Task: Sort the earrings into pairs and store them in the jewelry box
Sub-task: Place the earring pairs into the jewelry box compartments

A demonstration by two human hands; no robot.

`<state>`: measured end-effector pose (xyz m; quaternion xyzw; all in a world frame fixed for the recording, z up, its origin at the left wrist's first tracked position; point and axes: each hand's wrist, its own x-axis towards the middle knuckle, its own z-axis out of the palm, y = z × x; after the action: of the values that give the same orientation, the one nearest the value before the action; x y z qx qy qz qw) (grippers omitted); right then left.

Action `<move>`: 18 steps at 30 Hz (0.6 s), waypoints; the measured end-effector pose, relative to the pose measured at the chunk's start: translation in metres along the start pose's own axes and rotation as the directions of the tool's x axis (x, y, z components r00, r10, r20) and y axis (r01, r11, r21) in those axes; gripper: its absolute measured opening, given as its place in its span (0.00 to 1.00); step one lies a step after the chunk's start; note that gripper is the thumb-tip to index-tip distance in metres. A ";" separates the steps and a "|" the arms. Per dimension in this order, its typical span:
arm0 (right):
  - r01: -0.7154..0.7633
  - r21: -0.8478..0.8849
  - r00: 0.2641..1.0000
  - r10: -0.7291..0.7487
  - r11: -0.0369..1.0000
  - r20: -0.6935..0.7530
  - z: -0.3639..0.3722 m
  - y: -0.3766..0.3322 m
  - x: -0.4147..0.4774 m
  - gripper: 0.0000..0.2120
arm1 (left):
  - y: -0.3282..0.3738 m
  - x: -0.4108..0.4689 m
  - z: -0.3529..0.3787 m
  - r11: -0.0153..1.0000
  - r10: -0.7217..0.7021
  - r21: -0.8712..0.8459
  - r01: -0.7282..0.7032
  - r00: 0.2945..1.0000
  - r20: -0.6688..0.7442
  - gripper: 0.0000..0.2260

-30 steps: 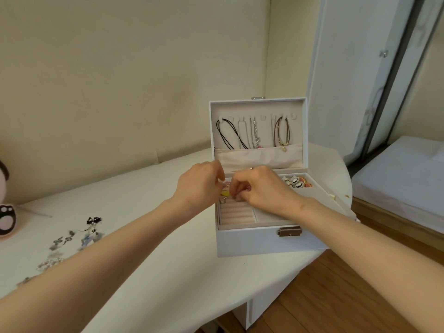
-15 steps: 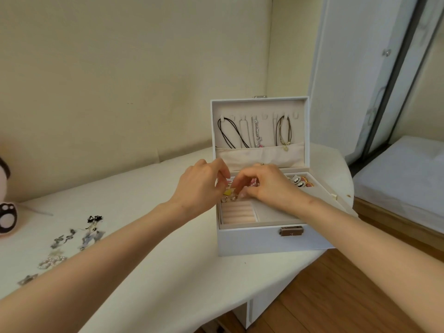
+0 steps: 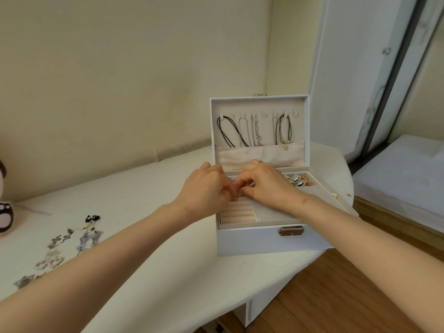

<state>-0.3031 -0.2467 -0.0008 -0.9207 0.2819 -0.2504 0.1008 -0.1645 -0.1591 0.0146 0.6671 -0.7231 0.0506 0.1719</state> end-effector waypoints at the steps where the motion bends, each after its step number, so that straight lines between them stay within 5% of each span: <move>1: 0.009 -0.013 1.000 -0.009 1.000 0.003 0.000 -0.001 0.000 0.08 | -0.001 0.000 0.000 1.000 -0.014 -0.005 0.014 1.000 -0.010 0.13; 10: 0.091 -0.118 0.996 -0.089 0.989 0.023 -0.003 0.000 -0.001 0.09 | 0.000 -0.002 -0.001 1.000 0.004 0.009 -0.004 1.000 0.010 0.15; 18: 0.110 -0.126 0.993 -0.105 0.986 0.046 -0.008 0.003 -0.007 0.11 | -0.011 0.003 -0.017 0.994 -0.034 0.099 0.034 0.999 -0.002 0.06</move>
<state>-0.3137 -0.2458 0.0017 -0.9439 0.2453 -0.2187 0.0332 -0.1506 -0.1578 0.0291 0.6872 -0.7081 0.0834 0.1394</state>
